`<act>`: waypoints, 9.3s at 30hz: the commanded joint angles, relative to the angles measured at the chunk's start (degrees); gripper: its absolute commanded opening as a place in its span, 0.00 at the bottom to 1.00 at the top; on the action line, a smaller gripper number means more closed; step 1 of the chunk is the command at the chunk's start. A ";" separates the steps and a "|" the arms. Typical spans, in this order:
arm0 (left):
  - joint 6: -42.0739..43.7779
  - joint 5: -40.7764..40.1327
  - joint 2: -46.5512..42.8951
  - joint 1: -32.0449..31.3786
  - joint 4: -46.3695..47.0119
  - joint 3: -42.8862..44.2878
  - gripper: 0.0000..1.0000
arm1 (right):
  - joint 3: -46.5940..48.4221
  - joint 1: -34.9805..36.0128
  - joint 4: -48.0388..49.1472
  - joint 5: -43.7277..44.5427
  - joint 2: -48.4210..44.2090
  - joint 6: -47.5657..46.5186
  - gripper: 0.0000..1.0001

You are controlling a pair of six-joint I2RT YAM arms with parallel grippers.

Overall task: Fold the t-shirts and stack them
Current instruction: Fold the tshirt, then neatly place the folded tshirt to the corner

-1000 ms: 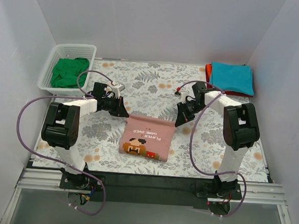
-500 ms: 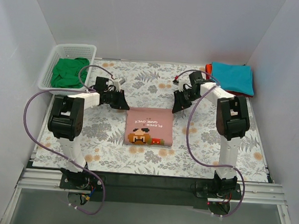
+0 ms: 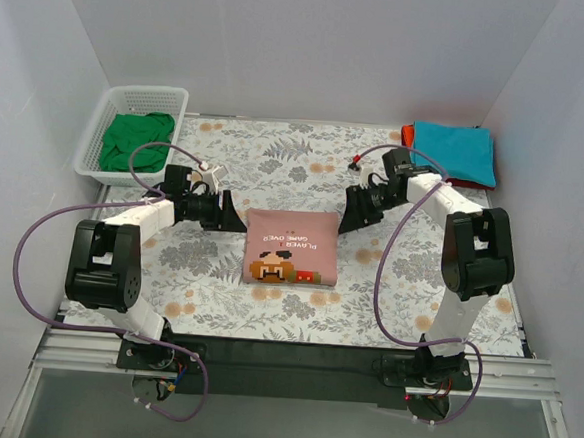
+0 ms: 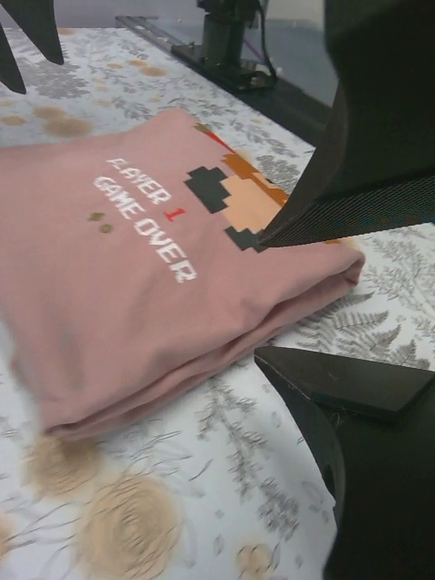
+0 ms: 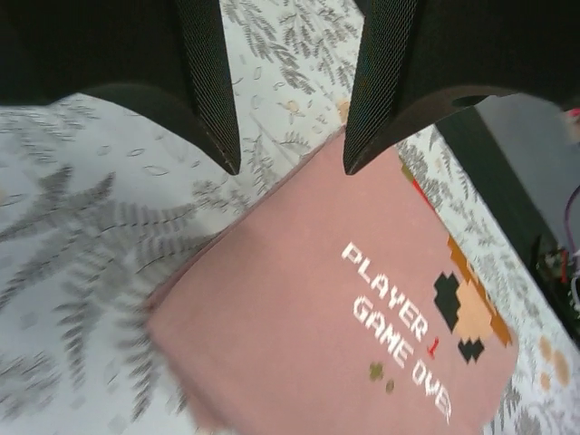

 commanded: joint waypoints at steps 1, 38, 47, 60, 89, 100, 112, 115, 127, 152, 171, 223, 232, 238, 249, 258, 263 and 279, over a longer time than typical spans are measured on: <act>-2.10 3.62 -0.34 -0.66 -3.92 -3.60 0.47 | -6.00 1.36 -3.90 -5.64 1.60 0.18 0.56; -9.53 14.86 -4.37 -0.83 2.20 -0.70 0.30 | -5.04 2.76 8.26 -14.42 -7.36 10.04 0.34; -33.12 13.56 3.69 -12.27 24.81 -5.54 0.00 | -2.76 14.55 20.70 -21.82 6.25 27.23 0.01; -29.26 5.64 23.56 -7.19 20.87 -9.23 0.00 | -15.23 11.83 26.16 -8.11 18.66 29.18 0.01; -43.48 5.99 28.56 -6.65 43.44 6.50 0.08 | 10.60 8.93 30.11 -17.17 24.97 32.26 0.01; -33.66 8.45 19.99 -1.81 31.43 1.40 0.17 | 5.41 7.43 26.61 -17.77 19.11 22.32 0.01; -45.87 3.45 29.62 -2.08 41.97 13.77 0.15 | 17.80 3.65 27.21 -18.66 27.61 26.45 0.01; -45.87 2.48 35.68 -1.90 40.56 17.21 0.15 | 20.95 2.60 27.65 -17.43 32.00 26.36 0.01; -34.21 3.00 27.65 -1.28 32.49 25.48 0.24 | 33.36 -0.30 27.39 -14.35 36.07 26.80 0.05; 32.25 -39.52 3.25 -50.48 20.59 2.64 0.42 | -27.80 -8.65 36.70 3.76 -15.62 41.13 0.59; 48.71 -52.72 18.73 -56.30 43.63 -1.85 0.10 | -38.70 -11.47 46.72 2.71 -12.73 52.56 0.68; 21.31 -36.48 -1.03 -48.15 27.65 2.64 0.47 | -28.70 -0.47 70.21 9.31 8.20 59.96 0.01; 12.06 -34.26 -11.15 -38.91 15.86 -1.66 0.63 | 9.39 -7.24 27.24 11.57 16.18 19.39 0.01; 7.13 -35.05 -12.91 -37.49 12.00 -2.90 0.68 | 39.27 -11.72 10.27 16.67 27.26 5.30 0.01; 6.16 -35.14 -13.35 -37.41 10.67 -3.52 0.88 | 51.12 -14.54 9.11 21.60 27.45 -3.43 0.01; 6.16 -36.11 -16.86 -37.32 11.38 -6.68 0.89 | 50.85 -17.18 8.67 22.83 20.60 -2.90 0.01; 6.42 -37.34 -18.27 -37.32 11.73 -9.32 0.90 | 51.12 -17.36 8.32 20.90 16.82 -0.79 0.01; 7.57 -37.43 -18.97 -37.32 11.73 -10.11 0.90 | 52.87 -18.06 6.12 20.19 13.03 -0.97 0.01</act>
